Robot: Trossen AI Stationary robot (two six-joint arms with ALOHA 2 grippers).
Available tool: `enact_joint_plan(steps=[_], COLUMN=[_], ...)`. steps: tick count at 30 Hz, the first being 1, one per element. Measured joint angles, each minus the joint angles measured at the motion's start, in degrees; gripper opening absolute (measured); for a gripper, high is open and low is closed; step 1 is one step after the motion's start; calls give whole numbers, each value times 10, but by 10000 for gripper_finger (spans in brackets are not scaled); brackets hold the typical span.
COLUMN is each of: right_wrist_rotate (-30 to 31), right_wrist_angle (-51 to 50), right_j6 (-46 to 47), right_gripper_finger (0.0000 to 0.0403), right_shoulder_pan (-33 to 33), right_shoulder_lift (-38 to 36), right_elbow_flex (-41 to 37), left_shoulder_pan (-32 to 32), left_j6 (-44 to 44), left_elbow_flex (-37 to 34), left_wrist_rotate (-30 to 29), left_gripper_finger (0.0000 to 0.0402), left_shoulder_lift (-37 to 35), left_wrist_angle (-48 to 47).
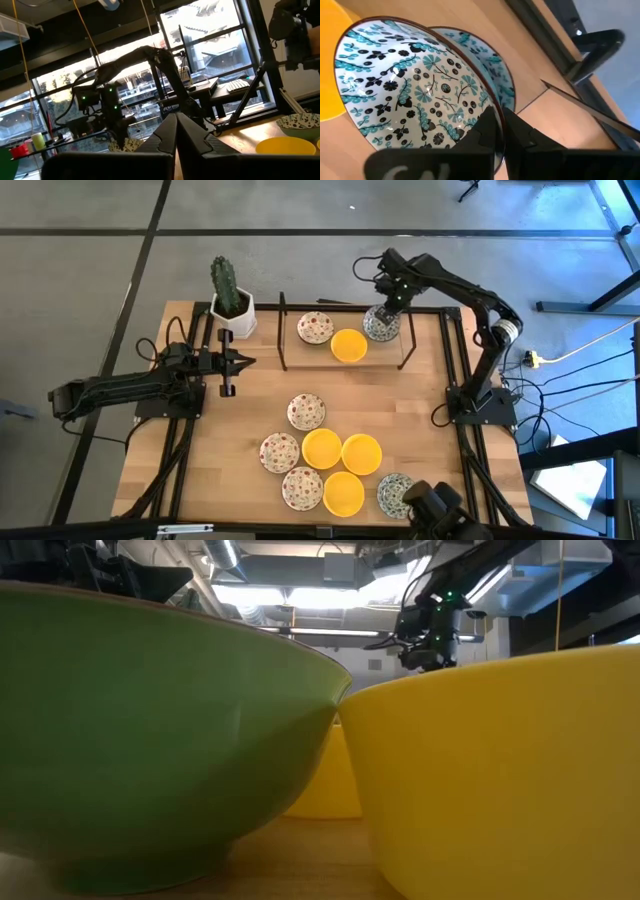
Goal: Pick & Place Mini bowls
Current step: Stack the blue bowl on top of the blue bowl on the shelf, then stack the yellow bowl on top of the yellow bowl on the shelf
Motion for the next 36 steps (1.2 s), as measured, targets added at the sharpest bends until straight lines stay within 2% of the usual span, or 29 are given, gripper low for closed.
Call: enact_joint_plan(steps=[4,14,25,27,30,36], right_wrist_rotate=[5,56,57,35,-33,-185], right_wrist_angle=[-1,-3,-4,24,126,356], right_j6=[0,0,2,-18,-44,-76], right_gripper_finger=[16,83,102,103,102,74], right_shoulder_pan=[0,0,24,41,79,171], right_shoulder_lift=[15,27,24,8,-48,-203], right_elbow_flex=[1,14,83,92,86,-14], left_shoulder_pan=[0,0,0,0,0,0], left_j6=[0,0,0,0,0,0], left_elbow_flex=[0,0,0,0,0,0], left_wrist_rotate=[0,0,0,0,0,0], left_gripper_finger=[1,6,8,7,4,3], left_shoulder_lift=[0,0,0,0,0,0], left_wrist_angle=[0,0,0,0,0,0])
